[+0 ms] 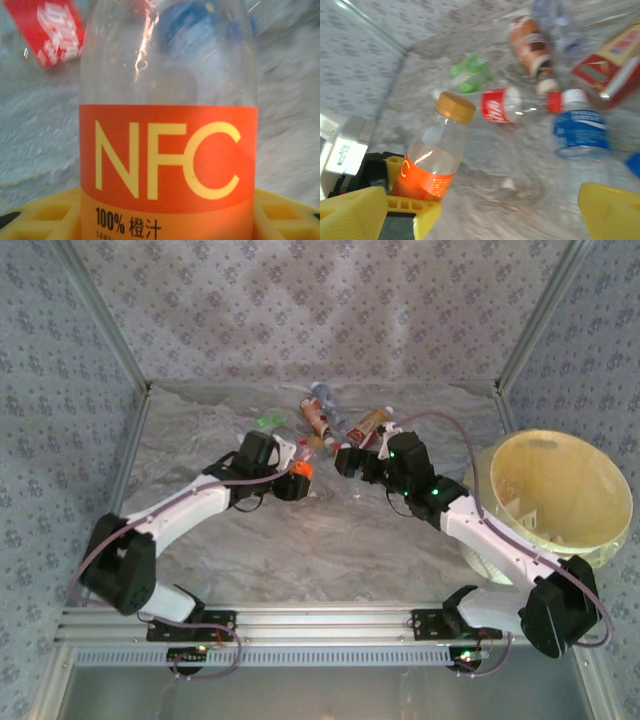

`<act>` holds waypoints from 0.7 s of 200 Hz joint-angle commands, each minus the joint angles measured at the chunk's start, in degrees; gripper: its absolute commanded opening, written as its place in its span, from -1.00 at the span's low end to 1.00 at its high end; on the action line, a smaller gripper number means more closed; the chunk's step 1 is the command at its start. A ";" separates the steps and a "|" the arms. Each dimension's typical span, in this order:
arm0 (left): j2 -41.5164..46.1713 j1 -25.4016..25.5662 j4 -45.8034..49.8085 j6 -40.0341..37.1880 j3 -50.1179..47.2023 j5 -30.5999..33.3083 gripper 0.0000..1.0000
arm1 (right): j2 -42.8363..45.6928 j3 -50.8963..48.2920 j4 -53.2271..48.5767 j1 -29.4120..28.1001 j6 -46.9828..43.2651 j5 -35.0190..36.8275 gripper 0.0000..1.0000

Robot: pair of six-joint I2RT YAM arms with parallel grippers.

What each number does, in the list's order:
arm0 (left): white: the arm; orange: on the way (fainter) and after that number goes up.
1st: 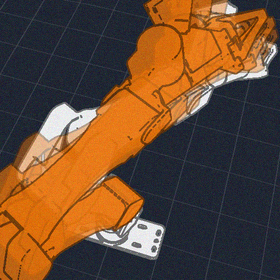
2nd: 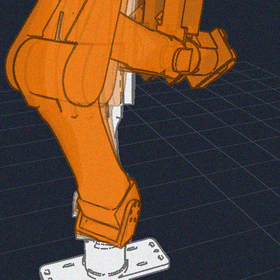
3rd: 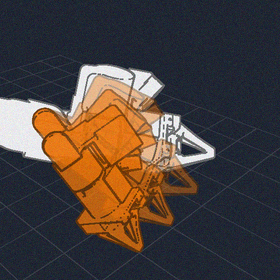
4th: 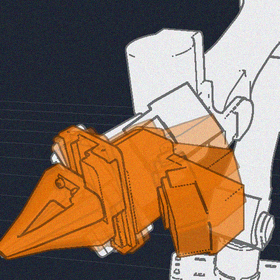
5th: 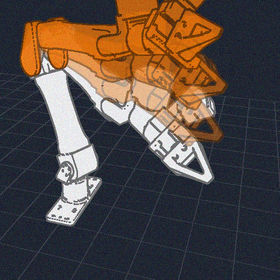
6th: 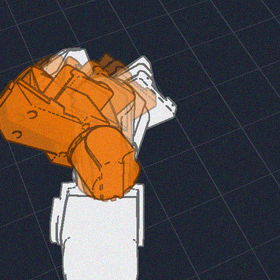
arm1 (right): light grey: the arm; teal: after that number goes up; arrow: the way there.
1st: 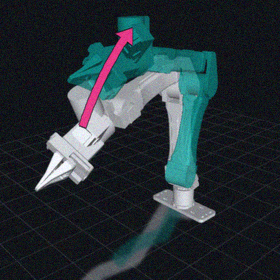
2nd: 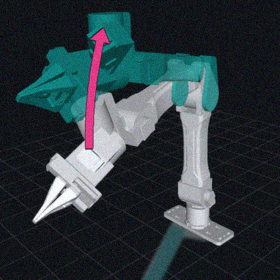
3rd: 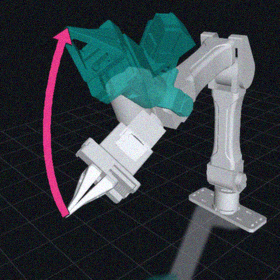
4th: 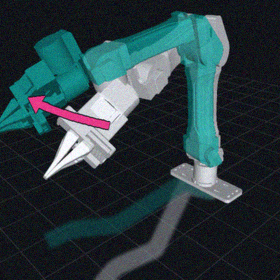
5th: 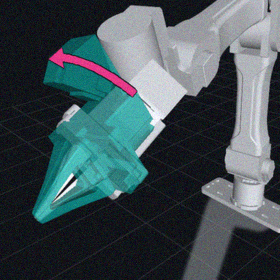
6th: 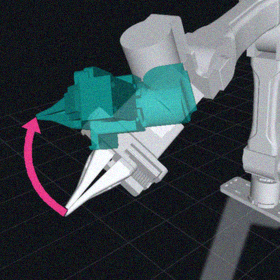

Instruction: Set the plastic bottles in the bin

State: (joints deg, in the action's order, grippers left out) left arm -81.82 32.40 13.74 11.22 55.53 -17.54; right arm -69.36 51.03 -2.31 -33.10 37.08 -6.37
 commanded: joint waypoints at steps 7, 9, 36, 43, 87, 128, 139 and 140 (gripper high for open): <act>6.28 -2.29 -13.08 7.61 -3.28 -14.68 -0.25 | -2.54 0.55 10.37 1.24 7.85 -12.77 1.00; 6.69 -2.44 -13.79 8.12 -3.49 -15.23 -0.25 | -2.62 0.56 10.72 1.25 7.95 -12.83 1.00; 10.33 -3.28 -20.14 11.77 -5.73 -20.08 -0.24 | -4.28 0.31 20.41 1.42 10.21 -19.77 1.00; 10.69 -3.27 -20.49 12.08 -5.70 -21.16 -0.23 | -5.20 0.31 24.10 1.53 11.76 -22.51 1.00; 10.72 -3.25 -24.37 15.19 -5.30 -25.60 -0.24 | -9.80 1.03 39.50 1.24 19.38 -26.98 1.00; 9.32 -3.05 -29.33 18.52 -4.50 -30.50 -0.24 | -11.53 6.19 28.67 0.17 13.19 -23.96 1.00; 9.14 -3.05 -29.54 18.51 -4.33 -30.67 -0.24 | -11.83 6.61 28.91 0.04 13.10 -23.84 0.98; 9.09 -3.01 -29.50 18.50 -4.31 -30.69 -0.23 | -11.84 6.62 28.97 0.00 13.15 -23.90 0.97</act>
State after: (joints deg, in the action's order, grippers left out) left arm -72.29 29.26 -10.83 28.14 50.43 -44.18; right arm -80.88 54.72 27.86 -32.29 52.34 -29.98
